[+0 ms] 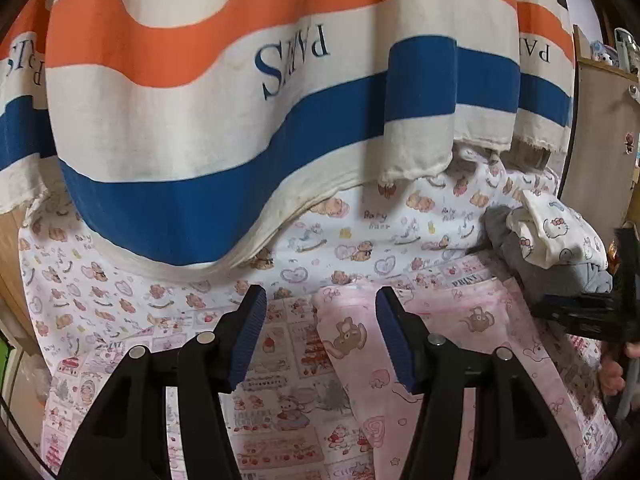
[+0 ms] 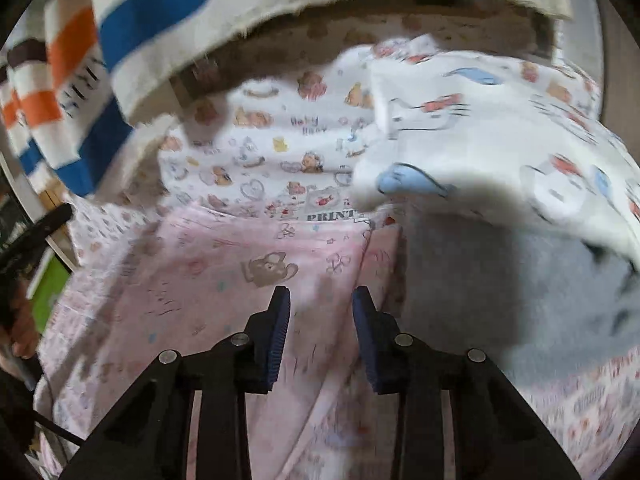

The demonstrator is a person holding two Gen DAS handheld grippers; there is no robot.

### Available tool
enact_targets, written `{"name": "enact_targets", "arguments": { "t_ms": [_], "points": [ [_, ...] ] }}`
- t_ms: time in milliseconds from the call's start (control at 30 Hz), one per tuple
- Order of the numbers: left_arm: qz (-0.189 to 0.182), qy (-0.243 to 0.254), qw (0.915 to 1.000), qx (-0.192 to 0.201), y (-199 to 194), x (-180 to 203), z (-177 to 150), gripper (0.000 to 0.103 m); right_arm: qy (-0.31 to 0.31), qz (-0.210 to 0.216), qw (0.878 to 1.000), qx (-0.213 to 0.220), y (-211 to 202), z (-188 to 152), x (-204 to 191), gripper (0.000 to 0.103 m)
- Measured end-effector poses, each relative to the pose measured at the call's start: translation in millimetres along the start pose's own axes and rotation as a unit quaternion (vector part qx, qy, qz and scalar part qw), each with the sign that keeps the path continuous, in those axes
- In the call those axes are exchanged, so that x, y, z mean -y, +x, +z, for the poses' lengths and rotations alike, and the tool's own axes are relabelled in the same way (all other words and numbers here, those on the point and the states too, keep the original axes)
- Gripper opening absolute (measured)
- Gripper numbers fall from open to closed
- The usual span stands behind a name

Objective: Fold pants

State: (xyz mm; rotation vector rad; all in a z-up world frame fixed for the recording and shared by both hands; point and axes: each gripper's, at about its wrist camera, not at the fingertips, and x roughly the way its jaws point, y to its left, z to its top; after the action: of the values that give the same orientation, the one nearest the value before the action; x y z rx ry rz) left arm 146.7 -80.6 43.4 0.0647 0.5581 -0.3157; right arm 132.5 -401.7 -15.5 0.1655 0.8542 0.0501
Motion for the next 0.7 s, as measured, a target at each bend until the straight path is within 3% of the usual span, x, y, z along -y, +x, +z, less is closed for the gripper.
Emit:
{"name": "enact_targets", "arguments": {
  "t_ms": [67,167,300,367,500,667,700],
  "points": [
    [0.0,0.002,1.0,-0.005,2,0,1,0.056,-0.008,-0.021,1.0,-0.014,16,9,-2,0.035],
    [-0.001,0.0,1.0,-0.007,2,-1,2,0.056,-0.006,-0.01,1.0,-0.023,33,21,0,0.035],
    [-0.005,-0.005,0.9999,-0.009,0,-4,2,0.057,0.027,-0.038,0.998,-0.033,48,32,9,0.033],
    [-0.006,-0.003,0.9999,-0.008,-2,-4,1,0.057,0.026,-0.028,0.999,-0.031,50,33,7,0.033],
    [-0.004,0.001,0.9999,-0.01,-3,-1,-1,0.058,0.027,-0.046,0.998,-0.037,59,34,8,0.022],
    [-0.01,-0.009,0.9998,-0.013,-4,-2,0,0.058,0.042,-0.025,0.998,-0.039,58,35,11,0.021],
    [-0.009,-0.011,0.9998,-0.012,-4,-3,0,0.059,0.043,-0.022,0.998,-0.042,59,34,12,0.015]
  ]
}}
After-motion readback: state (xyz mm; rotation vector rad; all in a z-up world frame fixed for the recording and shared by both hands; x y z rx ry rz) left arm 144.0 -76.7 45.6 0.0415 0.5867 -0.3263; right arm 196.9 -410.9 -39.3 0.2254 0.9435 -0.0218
